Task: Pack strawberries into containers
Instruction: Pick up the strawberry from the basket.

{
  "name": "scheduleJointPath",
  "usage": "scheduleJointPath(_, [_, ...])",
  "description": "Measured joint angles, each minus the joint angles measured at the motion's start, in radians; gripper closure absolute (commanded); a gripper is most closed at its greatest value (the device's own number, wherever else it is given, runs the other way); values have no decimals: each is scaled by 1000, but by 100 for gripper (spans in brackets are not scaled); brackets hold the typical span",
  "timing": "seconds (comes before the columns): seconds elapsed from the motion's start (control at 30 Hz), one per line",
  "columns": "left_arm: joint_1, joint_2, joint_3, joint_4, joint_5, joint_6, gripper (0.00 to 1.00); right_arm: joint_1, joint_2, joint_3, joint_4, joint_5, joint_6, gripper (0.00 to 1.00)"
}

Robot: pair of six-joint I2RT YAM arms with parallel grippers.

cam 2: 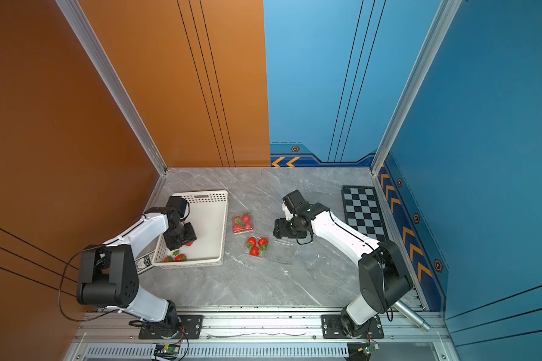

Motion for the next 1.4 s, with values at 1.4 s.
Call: scheduleJointPath(1.4, [23, 175, 41, 144, 16, 39, 59, -27, 53, 18, 0, -21, -23, 29])
